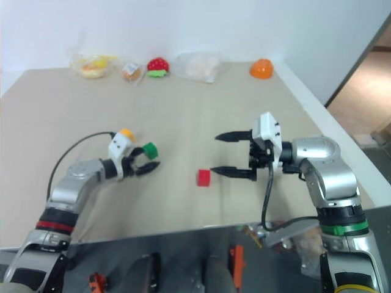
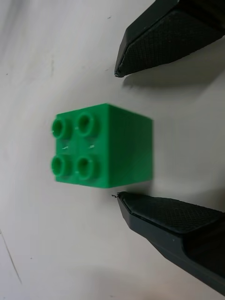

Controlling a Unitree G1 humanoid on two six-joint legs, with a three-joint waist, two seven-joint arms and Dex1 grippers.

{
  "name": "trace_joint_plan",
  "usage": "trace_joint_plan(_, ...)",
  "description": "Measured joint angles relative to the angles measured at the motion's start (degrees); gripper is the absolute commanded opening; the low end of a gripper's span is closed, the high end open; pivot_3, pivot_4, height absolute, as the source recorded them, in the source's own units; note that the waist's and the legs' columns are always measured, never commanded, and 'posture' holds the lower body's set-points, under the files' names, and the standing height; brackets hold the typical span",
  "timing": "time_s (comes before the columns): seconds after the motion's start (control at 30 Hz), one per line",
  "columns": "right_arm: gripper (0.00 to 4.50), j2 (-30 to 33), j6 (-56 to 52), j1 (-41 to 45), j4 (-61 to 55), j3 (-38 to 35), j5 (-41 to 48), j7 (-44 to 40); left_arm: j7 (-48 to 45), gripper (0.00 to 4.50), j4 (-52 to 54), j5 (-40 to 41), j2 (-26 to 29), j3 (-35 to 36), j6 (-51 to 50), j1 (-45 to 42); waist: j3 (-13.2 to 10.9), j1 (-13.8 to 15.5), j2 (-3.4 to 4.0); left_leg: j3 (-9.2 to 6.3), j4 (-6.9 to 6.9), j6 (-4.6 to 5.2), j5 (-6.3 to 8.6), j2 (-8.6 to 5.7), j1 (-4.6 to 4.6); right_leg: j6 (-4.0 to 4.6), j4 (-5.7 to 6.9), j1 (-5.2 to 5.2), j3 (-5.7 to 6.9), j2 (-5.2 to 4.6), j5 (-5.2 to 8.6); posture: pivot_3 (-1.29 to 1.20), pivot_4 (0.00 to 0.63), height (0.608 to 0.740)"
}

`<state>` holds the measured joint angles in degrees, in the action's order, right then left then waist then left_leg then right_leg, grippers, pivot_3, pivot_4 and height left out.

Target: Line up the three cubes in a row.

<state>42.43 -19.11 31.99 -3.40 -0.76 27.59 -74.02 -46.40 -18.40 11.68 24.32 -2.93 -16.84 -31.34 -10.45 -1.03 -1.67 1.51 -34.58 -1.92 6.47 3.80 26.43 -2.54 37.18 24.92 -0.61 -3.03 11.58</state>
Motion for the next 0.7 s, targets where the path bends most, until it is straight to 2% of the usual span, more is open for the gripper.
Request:
trace_joint_plan(0.03, 4.50, -0.01, 0.01, -0.04, 0.00, 0.00, 0.02, 0.26, 0.25, 3.34, -0.47, -0.06, -0.30, 0.01, 0.25, -0.27, 0.00, 0.00, 0.00, 0.00, 0.00, 0.00, 0.00, 0.00, 0.00, -0.01, 0.00, 0.00, 0.00, 0.00, -0.01, 0.00, 0.150, 0.740)
trace_joint_plan(0.2, 4.50, -0.04, 0.22, -0.23, 0.01, 0.00, 0.05, 0.85, 1.18, 1.47, -2.52, -0.33, -0.75, 0.50, 0.84, -1.46, 0.00, 0.00, 0.00, 0.00, 0.01, 0.01, 0.00, 0.00, 0.00, -0.02, 0.00, 0.01, 0.00, 0.01, -0.01, 0.00, 0.150, 0.740)
trace_joint_plan(0.23, 4.50, -0.07, 0.22, -0.26, 0.01, 0.00, 0.05, 1.04, 1.12, 1.32, -2.53, -0.33, -0.77, 0.59, 0.87, -1.47, 0.00, -0.01, 0.00, 0.00, 0.01, 0.01, 0.00, 0.00, 0.00, -0.02, 0.00, 0.01, -0.01, 0.01, -0.01, 0.00, 0.150, 0.740)
trace_joint_plan(0.43, 4.50, -0.33, 0.21, -1.07, -0.07, 0.01, 0.20, 1.95, -0.53, 1.33, -2.41, -0.34, -0.76, 0.44, 1.72, -1.47, 0.00, -0.01, 0.00, 0.00, 0.01, 0.00, 0.00, 0.00, 0.00, -0.02, 0.00, 0.00, -0.01, 0.01, -0.01, 0.00, 0.150, 0.740)
trace_joint_plan(0.7, 4.50, 0.34, -2.85, -7.86, -5.77, -3.55, 3.69, 4.69, -17.08, 1.33, 2.91, 3.08, -0.40, -3.96, 5.80, -1.18, 0.00, 0.03, 0.00, 0.02, 0.01, 0.00, 0.00, -0.01, 0.01, -0.03, -0.03, -0.01, -0.08, 0.01, 0.00, 0.00, 0.150, 0.740)
